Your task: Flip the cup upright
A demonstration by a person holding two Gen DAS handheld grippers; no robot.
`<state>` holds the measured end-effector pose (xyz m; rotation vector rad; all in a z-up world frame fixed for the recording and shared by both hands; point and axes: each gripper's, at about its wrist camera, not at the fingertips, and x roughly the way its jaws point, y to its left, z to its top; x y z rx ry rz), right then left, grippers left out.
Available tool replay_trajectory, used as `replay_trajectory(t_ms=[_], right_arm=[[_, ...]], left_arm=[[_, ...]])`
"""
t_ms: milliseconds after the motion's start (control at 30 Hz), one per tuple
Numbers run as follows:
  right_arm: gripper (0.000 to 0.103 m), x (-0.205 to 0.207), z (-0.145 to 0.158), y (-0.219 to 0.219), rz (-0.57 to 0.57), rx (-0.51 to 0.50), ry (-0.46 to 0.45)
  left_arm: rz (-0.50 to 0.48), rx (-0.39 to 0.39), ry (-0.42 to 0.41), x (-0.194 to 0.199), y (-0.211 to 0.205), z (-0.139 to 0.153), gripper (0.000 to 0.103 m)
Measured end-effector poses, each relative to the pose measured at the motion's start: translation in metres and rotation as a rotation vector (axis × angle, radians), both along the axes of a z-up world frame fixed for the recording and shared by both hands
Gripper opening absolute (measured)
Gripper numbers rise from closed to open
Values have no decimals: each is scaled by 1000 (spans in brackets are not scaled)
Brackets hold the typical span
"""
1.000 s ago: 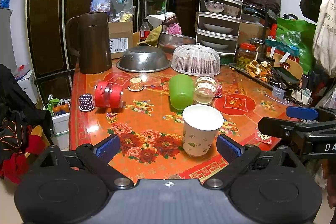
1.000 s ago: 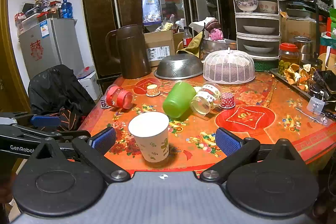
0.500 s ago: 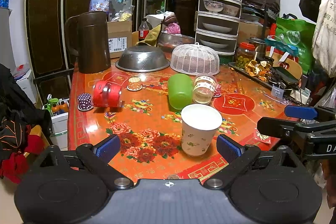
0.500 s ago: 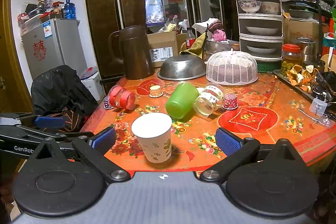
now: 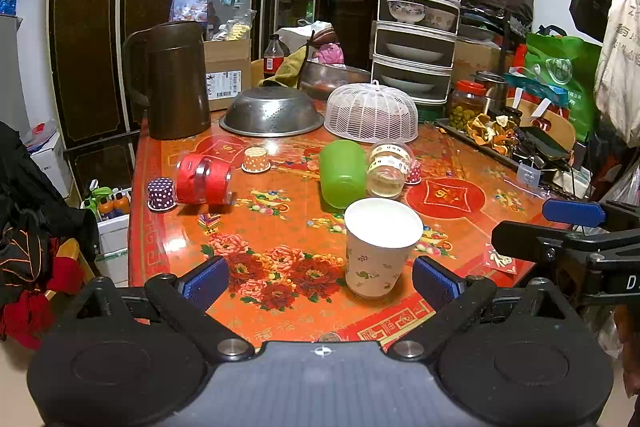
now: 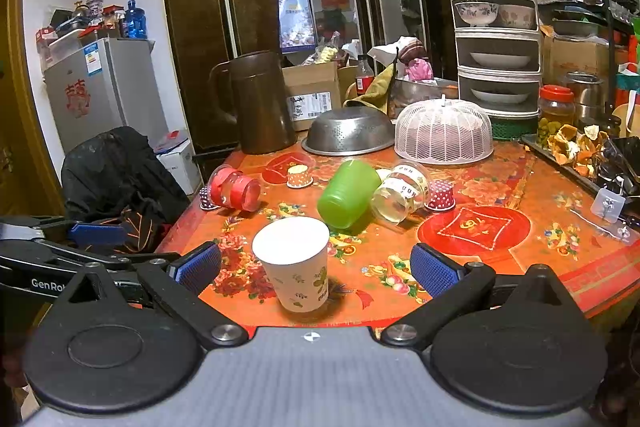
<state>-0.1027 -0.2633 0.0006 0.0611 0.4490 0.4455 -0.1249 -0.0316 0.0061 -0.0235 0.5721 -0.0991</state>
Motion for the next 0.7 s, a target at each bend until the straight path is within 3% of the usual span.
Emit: replay_trajectory(t_ms=[700], right_arm=[[102, -1, -2, -2, -4, 3, 2]], left_arm=[[-3, -2, 4, 0, -2, -2, 100]])
